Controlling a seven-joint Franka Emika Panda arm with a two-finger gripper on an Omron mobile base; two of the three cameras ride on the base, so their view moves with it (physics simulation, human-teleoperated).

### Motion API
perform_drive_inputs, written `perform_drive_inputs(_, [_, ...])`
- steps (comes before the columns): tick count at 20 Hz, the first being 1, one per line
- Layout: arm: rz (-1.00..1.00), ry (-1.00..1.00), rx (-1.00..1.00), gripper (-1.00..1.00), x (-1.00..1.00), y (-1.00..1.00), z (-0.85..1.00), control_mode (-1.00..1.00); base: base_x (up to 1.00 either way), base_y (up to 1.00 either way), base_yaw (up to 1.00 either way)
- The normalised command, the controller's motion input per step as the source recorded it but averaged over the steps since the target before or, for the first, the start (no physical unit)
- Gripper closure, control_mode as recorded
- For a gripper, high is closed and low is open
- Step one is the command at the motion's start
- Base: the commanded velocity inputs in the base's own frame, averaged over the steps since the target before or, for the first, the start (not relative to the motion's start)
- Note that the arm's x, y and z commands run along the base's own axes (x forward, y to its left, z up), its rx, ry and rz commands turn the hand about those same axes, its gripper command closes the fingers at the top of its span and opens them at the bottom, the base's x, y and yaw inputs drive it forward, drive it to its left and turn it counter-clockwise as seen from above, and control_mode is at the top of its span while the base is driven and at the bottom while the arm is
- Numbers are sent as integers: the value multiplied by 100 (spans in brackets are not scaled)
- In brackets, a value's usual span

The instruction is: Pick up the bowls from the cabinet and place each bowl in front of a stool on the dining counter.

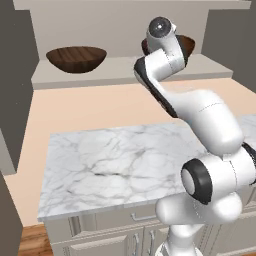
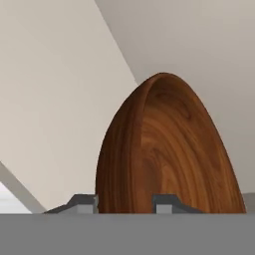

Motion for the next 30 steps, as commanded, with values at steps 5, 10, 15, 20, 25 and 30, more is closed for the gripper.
perform_drive_inputs(5, [17, 0, 20, 100, -97, -22, 0, -100, 0, 0, 0])
perform_drive_inputs(10, [50, 8, 6, 100, -88, -17, 15, -100, 0, 0, 0])
perform_drive_inputs(15, [60, 5, -2, 100, -98, -8, -2, -100, 0, 0, 0])
perform_drive_inputs(20, [26, 0, -22, 100, -75, -14, -65, -100, 0, 0, 0])
perform_drive_inputs(25, [8, -1, -20, 100, -15, -9, -73, -100, 0, 0, 0])
perform_drive_inputs(30, [0, -1, -3, 100, -17, -6, -60, -100, 0, 0, 0])
